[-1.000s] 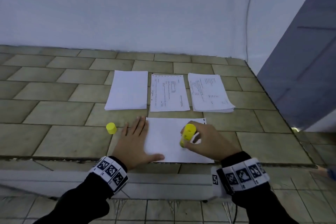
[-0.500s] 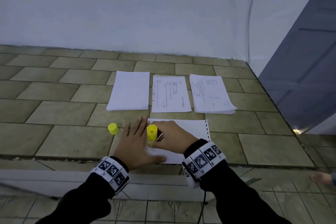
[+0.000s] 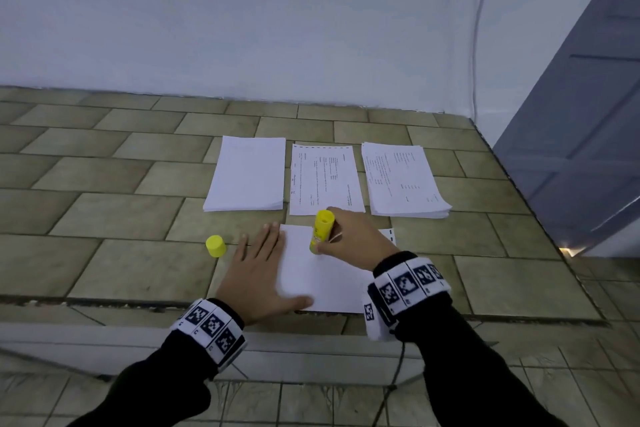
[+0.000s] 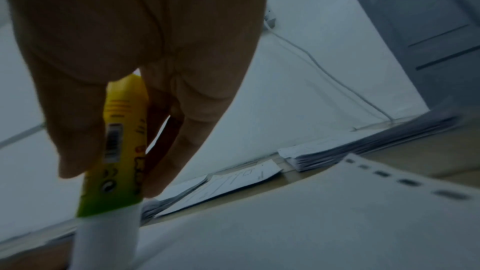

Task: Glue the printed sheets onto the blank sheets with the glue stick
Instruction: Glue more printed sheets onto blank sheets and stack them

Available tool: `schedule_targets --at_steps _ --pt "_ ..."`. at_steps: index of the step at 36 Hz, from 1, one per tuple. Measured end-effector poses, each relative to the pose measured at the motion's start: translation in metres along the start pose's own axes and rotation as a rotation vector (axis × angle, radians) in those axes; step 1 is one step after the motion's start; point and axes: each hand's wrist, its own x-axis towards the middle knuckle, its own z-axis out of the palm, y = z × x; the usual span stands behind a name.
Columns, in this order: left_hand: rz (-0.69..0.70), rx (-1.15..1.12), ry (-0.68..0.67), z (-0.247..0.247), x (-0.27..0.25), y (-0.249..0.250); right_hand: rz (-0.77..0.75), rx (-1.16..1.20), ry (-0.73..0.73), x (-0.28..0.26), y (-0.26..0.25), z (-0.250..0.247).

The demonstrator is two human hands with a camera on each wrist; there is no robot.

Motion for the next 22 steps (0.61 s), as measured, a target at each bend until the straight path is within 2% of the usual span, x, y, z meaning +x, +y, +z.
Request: schedule_targets --at_steps 5,11,16,22 --pt "0.044 -0.018 0.099 0.009 0.001 -0.005 -0.015 0.074 -0.065 -0.035 0.007 -0.009" --pt "0.051 0.028 0.062 0.009 0.003 -0.005 -0.088 0.007 -0.175 -0.055 0.014 -0.008" --pt "0.051 0.040 0.061 0.011 0.003 -0.006 -0.121 -0.040 -0.138 -0.046 0.017 -0.010" --pt "0.048 0.031 0.037 0.007 0.003 -0.003 -0.088 -0.045 -0.038 -0.017 0.018 -0.024"
